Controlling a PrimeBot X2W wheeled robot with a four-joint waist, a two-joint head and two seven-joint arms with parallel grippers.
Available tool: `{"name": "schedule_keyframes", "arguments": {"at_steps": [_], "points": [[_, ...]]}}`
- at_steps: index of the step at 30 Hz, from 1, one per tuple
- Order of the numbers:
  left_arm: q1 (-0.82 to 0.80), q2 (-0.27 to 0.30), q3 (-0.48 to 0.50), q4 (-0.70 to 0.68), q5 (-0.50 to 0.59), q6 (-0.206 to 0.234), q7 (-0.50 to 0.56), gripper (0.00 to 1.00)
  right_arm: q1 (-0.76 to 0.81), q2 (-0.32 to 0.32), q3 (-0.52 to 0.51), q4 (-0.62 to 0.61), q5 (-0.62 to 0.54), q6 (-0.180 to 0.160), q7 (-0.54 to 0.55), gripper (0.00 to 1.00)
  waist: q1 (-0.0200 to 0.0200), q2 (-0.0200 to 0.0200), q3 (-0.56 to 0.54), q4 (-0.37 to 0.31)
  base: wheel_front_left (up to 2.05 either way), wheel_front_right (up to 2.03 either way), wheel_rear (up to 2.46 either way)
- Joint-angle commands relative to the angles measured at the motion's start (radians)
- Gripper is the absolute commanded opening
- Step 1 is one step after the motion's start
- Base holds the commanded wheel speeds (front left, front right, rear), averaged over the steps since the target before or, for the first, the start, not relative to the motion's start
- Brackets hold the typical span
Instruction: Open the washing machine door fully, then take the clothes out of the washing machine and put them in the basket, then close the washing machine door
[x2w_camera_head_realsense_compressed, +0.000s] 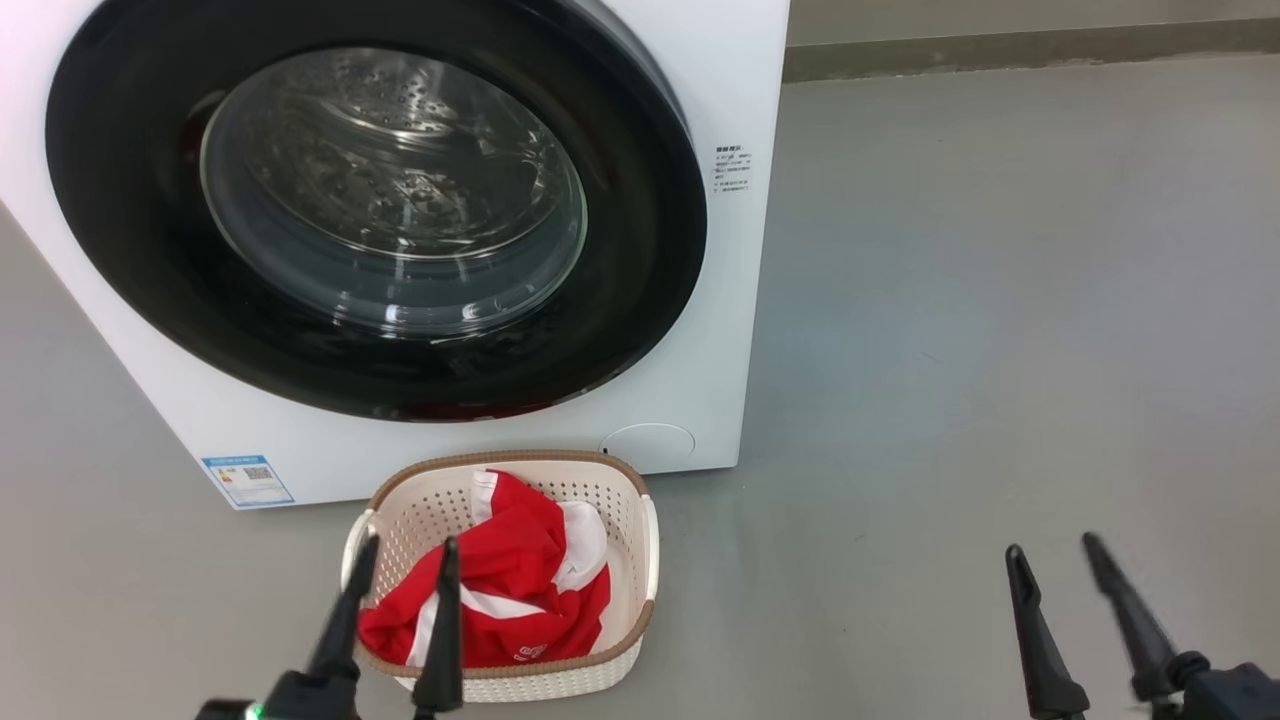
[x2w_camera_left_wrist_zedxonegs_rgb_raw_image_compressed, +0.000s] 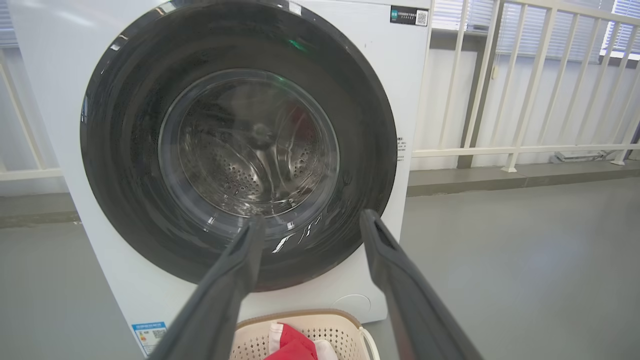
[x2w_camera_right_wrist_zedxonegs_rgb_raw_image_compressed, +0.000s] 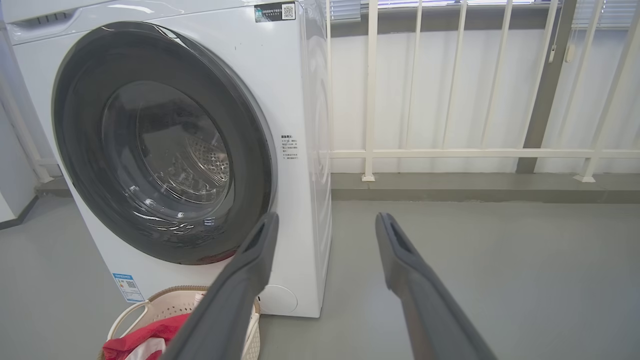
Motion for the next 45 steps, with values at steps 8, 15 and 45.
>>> {"name": "schedule_keyframes", "arguments": {"at_steps": [8, 15, 45], "points": [[0.023, -0.005, 0.003, 0.037, -0.051, -0.006, 0.009, 0.0, -0.004, 0.001, 0.007, 0.057, 0.054, 0.0, 0.008, 0.0, 0.0009, 0.0, 0.001, 0.001, 0.0, 0.0, 0.0], [0.013, 0.0, 0.019, 0.051, -0.136, -0.019, 0.025, 0.0, -0.021, -0.006, 0.012, 0.078, 0.144, 0.0, 0.023, 0.0, 0.0002, 0.0, 0.002, 0.004, 0.0, 0.0, 0.0], [-0.028, 0.01, 0.094, 0.106, -0.48, -0.077, 0.093, 0.0, -0.09, -0.024, 0.024, 0.155, 0.505, -0.001, 0.091, 0.0, 0.0, 0.0, 0.007, 0.015, 0.0, 0.0, 0.0]]}}
